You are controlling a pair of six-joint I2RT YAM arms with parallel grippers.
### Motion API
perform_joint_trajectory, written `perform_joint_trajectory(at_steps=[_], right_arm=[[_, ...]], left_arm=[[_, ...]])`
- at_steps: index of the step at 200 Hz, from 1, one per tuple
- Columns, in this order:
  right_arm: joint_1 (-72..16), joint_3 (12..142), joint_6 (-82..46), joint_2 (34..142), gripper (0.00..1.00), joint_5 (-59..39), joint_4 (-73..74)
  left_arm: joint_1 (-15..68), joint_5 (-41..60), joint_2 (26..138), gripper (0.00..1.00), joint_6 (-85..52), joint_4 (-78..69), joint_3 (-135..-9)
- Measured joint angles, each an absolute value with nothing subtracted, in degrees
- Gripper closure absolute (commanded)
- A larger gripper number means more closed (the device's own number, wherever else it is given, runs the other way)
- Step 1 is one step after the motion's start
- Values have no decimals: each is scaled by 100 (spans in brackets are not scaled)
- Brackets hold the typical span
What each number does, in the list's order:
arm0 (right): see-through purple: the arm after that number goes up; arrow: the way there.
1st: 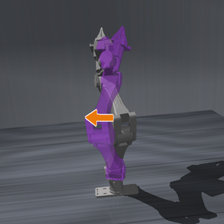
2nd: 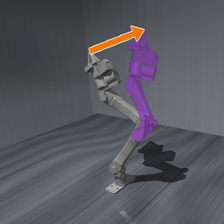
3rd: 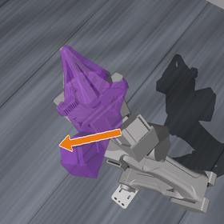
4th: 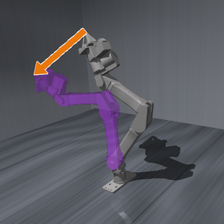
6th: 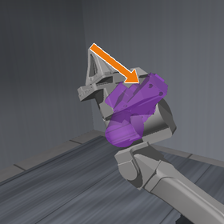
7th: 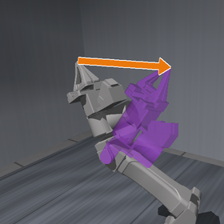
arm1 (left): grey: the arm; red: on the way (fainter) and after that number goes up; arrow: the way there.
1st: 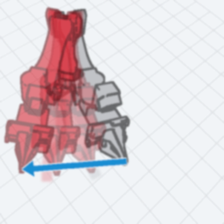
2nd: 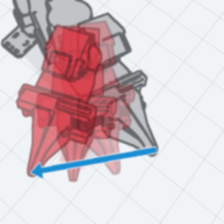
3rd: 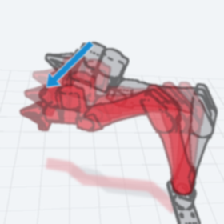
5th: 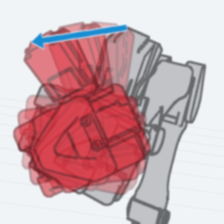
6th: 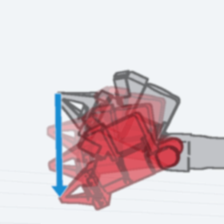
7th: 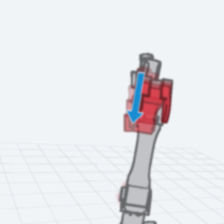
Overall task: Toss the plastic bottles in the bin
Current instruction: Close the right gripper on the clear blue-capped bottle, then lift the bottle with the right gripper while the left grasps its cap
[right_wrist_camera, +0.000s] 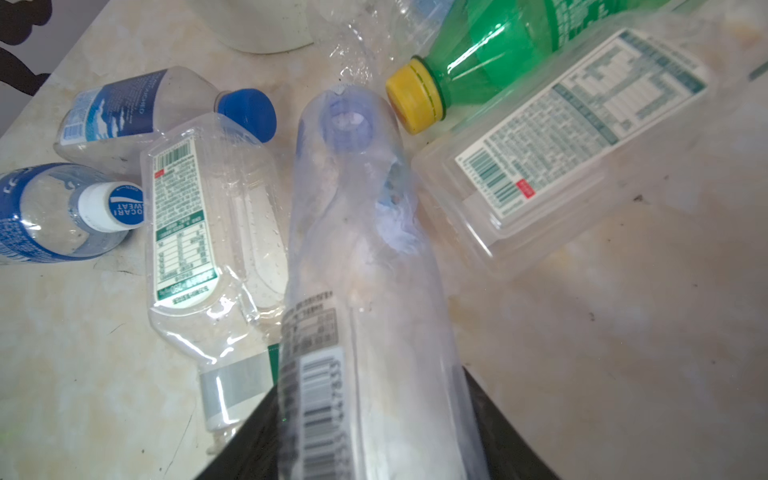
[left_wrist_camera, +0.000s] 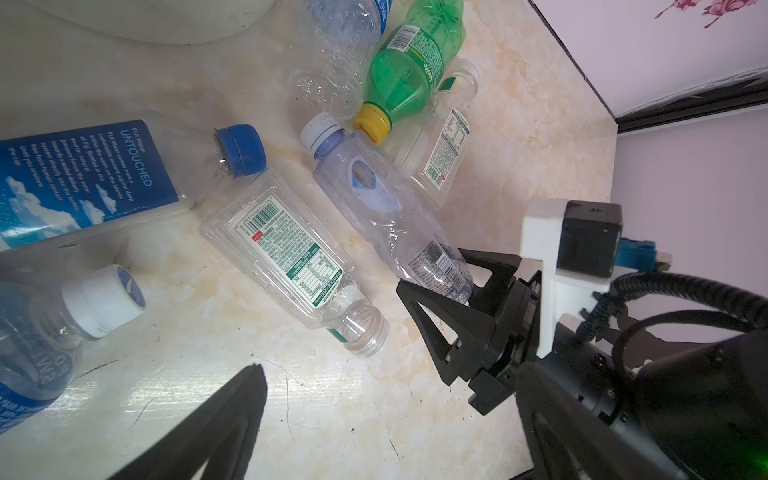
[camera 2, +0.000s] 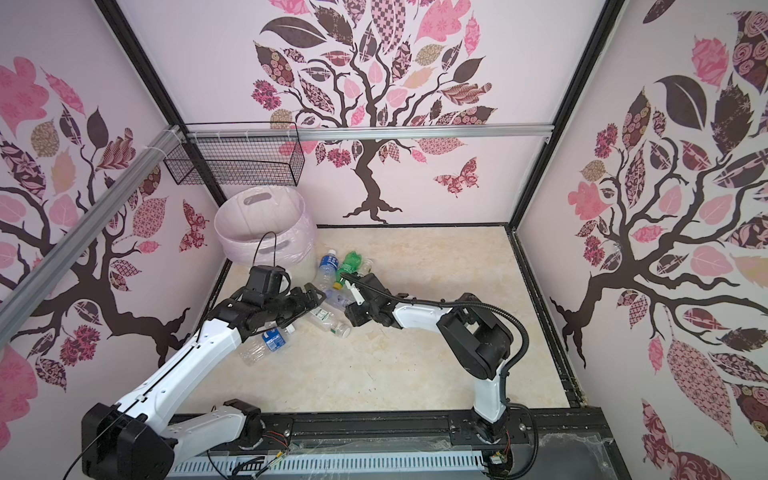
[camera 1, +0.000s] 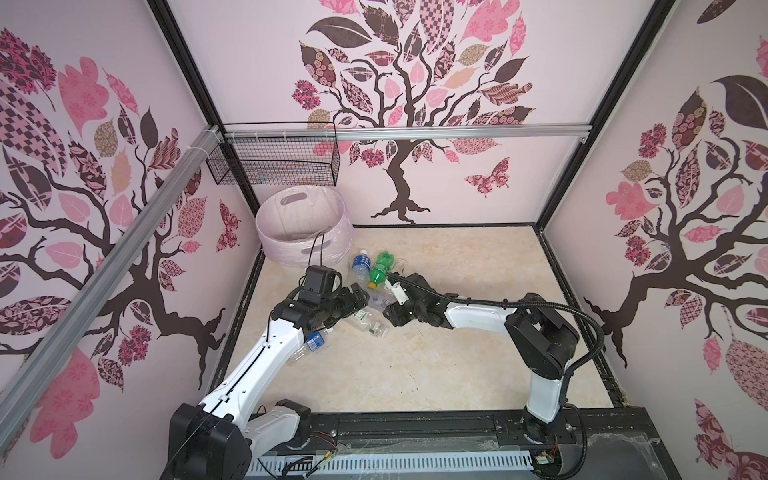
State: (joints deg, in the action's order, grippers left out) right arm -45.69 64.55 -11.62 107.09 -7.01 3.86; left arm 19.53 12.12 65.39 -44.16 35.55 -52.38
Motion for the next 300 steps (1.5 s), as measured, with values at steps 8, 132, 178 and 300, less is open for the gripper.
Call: perform_joint_trajectory(at_steps=[8,132,178,300], right_arm=[[-4569,6431,-1162,10639,43,-698,381],[-4569,6399,-1208,9808,47,-554,152],[-4569,6401,-1288,9369,47,-530,148],[-4569,6399,-1441,8501,47,-644,408]], left_arm=[[1953,1210,6541,3,-4451,3540,-5240],[1940,1328,6731,3,-5234,3181,-5251],[1909,1433,7019,4,-5964,2742,-5546],[2069,1754,7972,12,-7024,1765,-6361]])
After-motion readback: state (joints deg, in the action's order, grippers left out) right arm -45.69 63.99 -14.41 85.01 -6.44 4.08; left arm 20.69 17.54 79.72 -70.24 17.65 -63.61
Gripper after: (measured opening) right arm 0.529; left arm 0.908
